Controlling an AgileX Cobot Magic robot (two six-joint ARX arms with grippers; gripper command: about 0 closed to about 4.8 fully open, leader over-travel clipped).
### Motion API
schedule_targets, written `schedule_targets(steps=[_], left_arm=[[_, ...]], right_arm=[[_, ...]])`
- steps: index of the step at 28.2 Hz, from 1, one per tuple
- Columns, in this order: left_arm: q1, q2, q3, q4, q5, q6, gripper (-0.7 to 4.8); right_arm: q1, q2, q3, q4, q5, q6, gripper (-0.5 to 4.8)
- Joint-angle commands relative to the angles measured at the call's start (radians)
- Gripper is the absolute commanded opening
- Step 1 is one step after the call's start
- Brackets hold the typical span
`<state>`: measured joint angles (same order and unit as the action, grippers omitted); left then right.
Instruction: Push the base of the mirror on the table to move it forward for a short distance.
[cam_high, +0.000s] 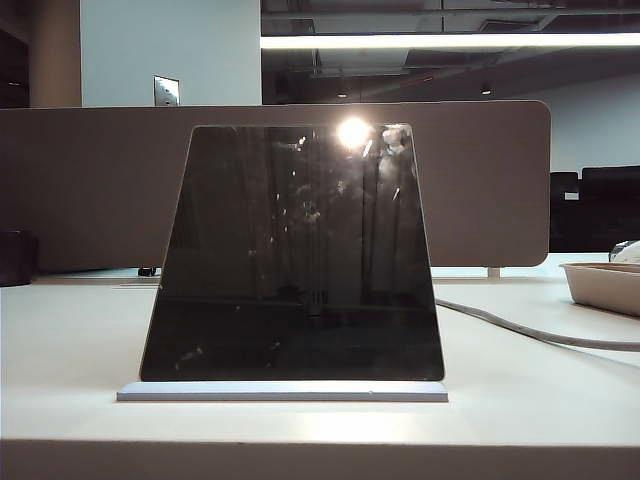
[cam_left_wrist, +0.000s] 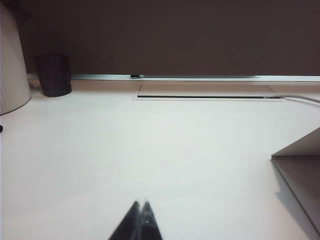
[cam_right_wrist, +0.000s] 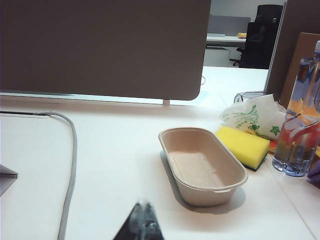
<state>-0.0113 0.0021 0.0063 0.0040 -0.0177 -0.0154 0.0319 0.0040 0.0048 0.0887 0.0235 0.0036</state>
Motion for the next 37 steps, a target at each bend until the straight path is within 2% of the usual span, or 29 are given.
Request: schedule_targets(steps=[1,8,11,17,20,21,24,28,29,30,32,33,34,35,36,37], left_arm=[[-0.001,0.001,0.001,0.012,0.003,0.004,-0.01],[-0.003,0.001,0.001,0.012,0.003,0.004,-0.01],[-0.042,0.001,0.001,0.011,-0.013,0.004,-0.01],[-0.257,0.001,0.001,0.012,-0.016,0.004,-0.01],[-0.381,0.001,0.001,0.011,-0.015,0.004,-0.01],[-0.460,0.001,0.001,0.011,-0.015,0.004,-0.01],[-0.562,0.001,0.001,0.012,-0.014,0.004,-0.01],[-0.654,0.001,0.001,0.011,-0.015,0.004,-0.01],[-0.694,0.001,0.001,0.012,-0.014,0.004,-0.01],[-0.708,0.001,0.001,0.011,-0.015,0.004,-0.01],[-0.728,0.000,0.001,0.011,-0.004,0.005,-0.01],[-0.728,0.001,0.001,0.012,-0.003,0.004,-0.01],[-0.728,0.001,0.001,0.012,-0.005,0.005,-0.01],[-0.728,0.000,0.001,0.011,-0.004,0.004,-0.01],[-0.728,0.000,0.001,0.011,-0.004,0.004,-0.01],[-0.728,0.000,0.001,0.011,-0.005,0.004,-0.01]], right_arm=[[0.000,0.000,0.000,0.013,0.000,0.003,-0.01],[0.000,0.000,0.000,0.013,0.000,0.003,-0.01],[0.000,0.000,0.000,0.013,-0.001,0.004,-0.01],[0.001,0.000,0.000,0.013,-0.005,0.005,-0.01],[0.001,0.000,0.000,0.013,-0.005,0.055,-0.01],[0.001,0.000,0.000,0.013,-0.005,0.149,-0.01],[0.001,0.000,0.001,0.013,-0.040,0.367,-0.01],[0.001,0.000,0.001,0.014,-0.156,0.494,-0.01],[0.001,0.000,0.001,0.027,-0.226,0.533,-0.01],[0.001,0.000,0.001,0.046,-0.259,0.557,-0.01],[0.001,0.000,0.001,0.197,-0.351,0.688,-0.02],[0.001,0.000,0.013,0.312,-0.403,0.905,-0.02],[0.002,0.003,0.021,0.334,-0.412,1.005,-0.02],[0.021,0.020,0.043,0.364,-0.519,1.105,-0.02],[0.041,0.027,0.057,0.370,-0.574,1.121,-0.03],[0.103,0.040,0.113,0.373,-0.635,1.155,-0.03]])
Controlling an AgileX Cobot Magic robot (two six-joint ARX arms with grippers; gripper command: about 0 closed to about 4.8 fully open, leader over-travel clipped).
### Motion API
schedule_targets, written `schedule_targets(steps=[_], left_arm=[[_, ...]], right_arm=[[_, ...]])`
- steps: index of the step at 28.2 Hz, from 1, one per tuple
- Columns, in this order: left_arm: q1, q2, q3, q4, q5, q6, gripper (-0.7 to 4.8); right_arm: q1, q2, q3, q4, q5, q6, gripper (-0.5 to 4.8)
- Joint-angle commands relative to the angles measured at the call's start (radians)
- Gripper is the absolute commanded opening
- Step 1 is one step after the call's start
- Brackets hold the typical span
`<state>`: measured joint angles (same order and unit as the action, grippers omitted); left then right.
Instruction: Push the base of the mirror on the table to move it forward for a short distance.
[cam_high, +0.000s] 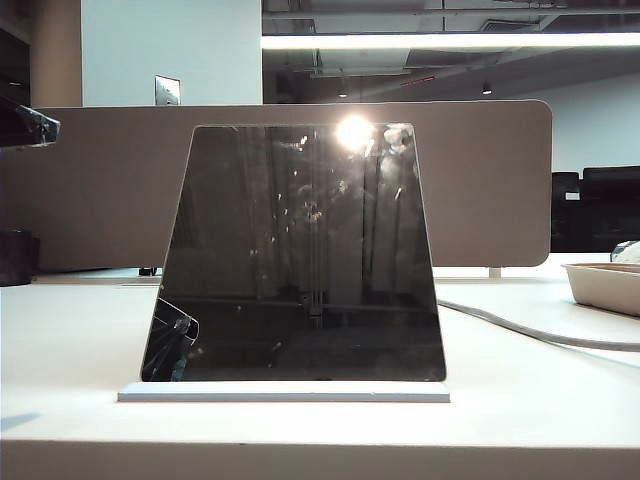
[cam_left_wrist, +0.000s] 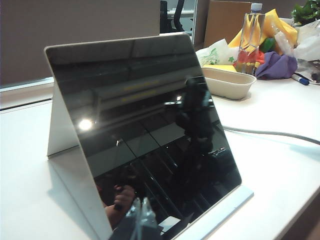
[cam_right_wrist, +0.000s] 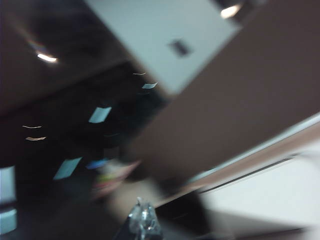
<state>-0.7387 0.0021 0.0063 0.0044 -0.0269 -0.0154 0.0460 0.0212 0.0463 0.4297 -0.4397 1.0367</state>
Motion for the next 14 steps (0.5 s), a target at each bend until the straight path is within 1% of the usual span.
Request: schedule_targets(steps=[1,2,4,6,7,8,9,10,11,12,13,14], left_arm=[[0.000,0.000,0.001,0.011,0.005,0.004,-0.01],[-0.003,0.000,0.001,0.011,0.005,0.004,-0.01],[-0.003,0.000,0.001,0.011,0.005,0.004,-0.01],[-0.003,0.001,0.001,0.011,0.006,0.004,-0.01],[-0.002,0.001,0.001,0.011,0.005,0.004,-0.01],[-0.002,0.001,0.001,0.011,0.005,0.004,-0.01],[-0.002,0.001,0.001,0.011,0.005,0.004,-0.01],[-0.002,0.001,0.001,0.011,0.005,0.004,-0.01],[-0.002,0.001,0.001,0.011,0.005,0.004,-0.01],[-0.002,0.001,0.001,0.011,0.005,0.004,-0.01],[-0.002,0.001,0.001,0.011,0.005,0.004,-0.01],[-0.002,0.001,0.001,0.011,0.005,0.004,-0.01]], right_arm=[[0.125,0.027,0.107,0.032,-0.170,0.134,-0.04],[0.207,0.033,0.214,0.027,-0.138,0.105,-0.05],[0.277,0.054,0.347,-0.020,-0.091,-0.013,-0.05],[0.329,0.100,0.495,-0.140,-0.019,-0.135,-0.05],[0.360,0.174,0.643,-0.278,0.048,-0.309,-0.05],[0.367,0.216,0.706,-0.334,0.070,-0.387,-0.05],[0.373,0.338,0.841,-0.457,0.078,-0.534,-0.05],[0.373,0.399,0.898,-0.513,0.074,-0.585,-0.05],[0.373,0.543,1.009,-0.636,0.029,-0.627,-0.05],[0.374,0.608,1.052,-0.685,-0.016,-0.626,-0.05],[0.376,0.741,1.122,-0.789,-0.142,-0.639,-0.05],[0.386,0.803,1.143,-0.851,-0.198,-0.663,-0.05]])
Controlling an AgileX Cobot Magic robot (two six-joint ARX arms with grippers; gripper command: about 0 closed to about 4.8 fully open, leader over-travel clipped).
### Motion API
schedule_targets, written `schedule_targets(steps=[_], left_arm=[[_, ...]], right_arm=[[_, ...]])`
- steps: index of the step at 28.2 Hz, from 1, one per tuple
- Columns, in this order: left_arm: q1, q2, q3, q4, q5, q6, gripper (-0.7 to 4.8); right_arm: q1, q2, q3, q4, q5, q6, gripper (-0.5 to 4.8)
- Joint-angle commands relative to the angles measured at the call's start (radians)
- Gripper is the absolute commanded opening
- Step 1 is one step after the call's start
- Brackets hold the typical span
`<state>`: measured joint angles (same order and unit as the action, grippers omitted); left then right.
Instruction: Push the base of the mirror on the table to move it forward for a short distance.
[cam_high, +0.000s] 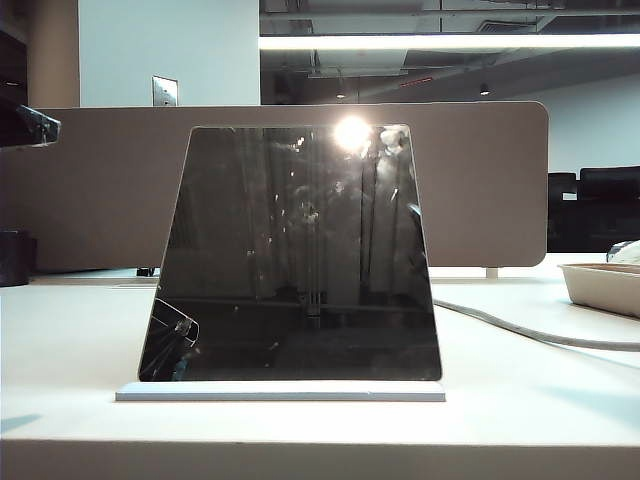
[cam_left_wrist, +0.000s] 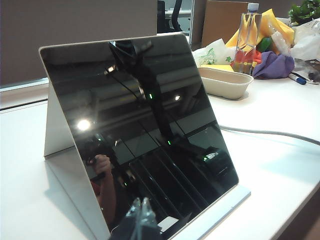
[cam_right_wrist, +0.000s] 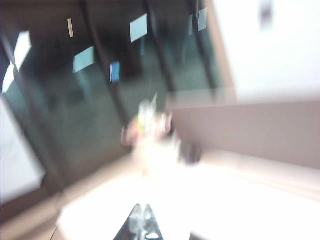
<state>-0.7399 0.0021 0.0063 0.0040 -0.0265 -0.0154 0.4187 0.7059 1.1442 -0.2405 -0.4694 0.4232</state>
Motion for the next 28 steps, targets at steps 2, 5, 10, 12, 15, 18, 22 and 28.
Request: schedule_targets(steps=[2,5,10,12,15,18,22,28], left_arm=[[0.000,0.001,0.001,0.011,0.004,0.004,-0.01],[0.000,0.001,0.001,0.011,0.005,0.004,-0.01],[0.000,0.001,0.001,0.011,0.004,0.004,-0.01],[0.000,0.001,0.001,0.011,0.005,0.004,-0.01],[0.000,0.001,0.001,0.011,0.005,0.004,-0.01],[0.000,0.001,0.001,0.011,0.001,0.004,-0.01],[0.000,0.001,0.001,0.011,0.012,0.004,-0.01],[0.000,0.001,0.001,0.011,0.005,0.004,-0.01]], right_arm=[[0.096,0.267,0.043,-0.336,-0.156,-0.134,-0.05],[0.212,0.415,0.034,-0.457,0.032,-0.147,-0.05],[0.384,0.641,0.028,-0.457,0.278,-0.289,-0.05],[0.446,0.719,0.028,-0.410,0.296,-0.297,-0.05],[0.480,0.800,0.028,-0.363,0.286,-0.289,-0.05],[0.503,0.862,0.029,-0.353,0.288,-0.256,-0.05],[0.510,0.918,0.027,-0.384,0.301,-0.254,-0.05],[0.491,0.964,0.026,-0.401,0.314,-0.263,-0.05]])
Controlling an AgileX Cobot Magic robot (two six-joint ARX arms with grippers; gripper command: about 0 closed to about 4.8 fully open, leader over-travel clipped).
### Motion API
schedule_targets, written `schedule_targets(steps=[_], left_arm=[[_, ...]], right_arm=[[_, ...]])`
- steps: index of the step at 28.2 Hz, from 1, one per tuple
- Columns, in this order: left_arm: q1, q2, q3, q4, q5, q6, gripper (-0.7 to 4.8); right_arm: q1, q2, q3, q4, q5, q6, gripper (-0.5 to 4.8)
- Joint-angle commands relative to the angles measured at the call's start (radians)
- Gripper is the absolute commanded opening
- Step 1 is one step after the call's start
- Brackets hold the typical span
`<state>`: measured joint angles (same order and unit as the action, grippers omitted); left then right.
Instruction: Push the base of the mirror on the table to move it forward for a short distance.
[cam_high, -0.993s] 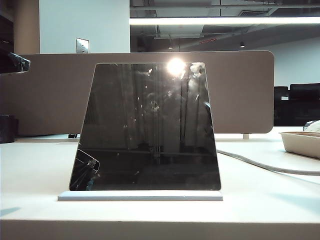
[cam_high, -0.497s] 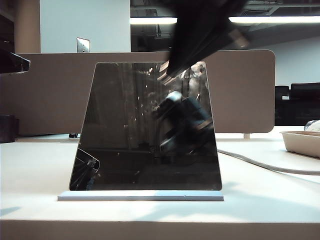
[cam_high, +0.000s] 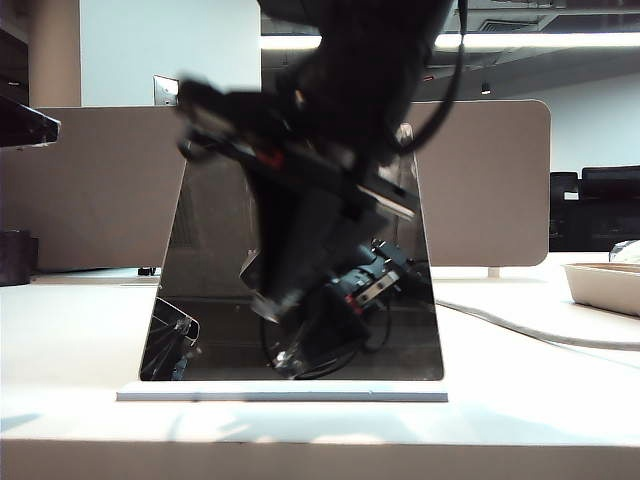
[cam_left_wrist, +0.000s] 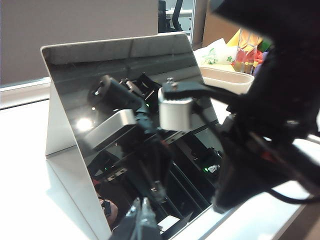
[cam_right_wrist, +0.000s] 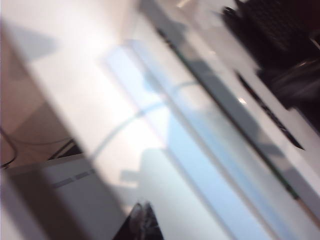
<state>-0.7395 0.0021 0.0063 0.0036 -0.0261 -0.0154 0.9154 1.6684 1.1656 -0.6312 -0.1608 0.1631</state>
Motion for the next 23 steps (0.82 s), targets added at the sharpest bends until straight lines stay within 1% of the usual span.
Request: schedule_targets(steps=[1,10,19,23], left_arm=[[0.000,0.001,0.001,0.011,0.004,0.004,-0.01],[0.000,0.001,0.001,0.011,0.004,0.004,-0.01],[0.000,0.001,0.001,0.011,0.004,0.005,-0.01],[0.000,0.001,0.001,0.011,0.004,0.004,-0.01]], right_arm=[[-0.009,0.005,0.004,-0.015,0.011,-0.003,-0.05],[-0.023,0.006,-0.024,-0.020,0.014,-0.010,-0.05],[-0.022,0.012,-0.069,0.015,0.013,-0.010,-0.05],[-0.026,0.012,-0.089,0.041,0.042,-0.010,-0.05]])
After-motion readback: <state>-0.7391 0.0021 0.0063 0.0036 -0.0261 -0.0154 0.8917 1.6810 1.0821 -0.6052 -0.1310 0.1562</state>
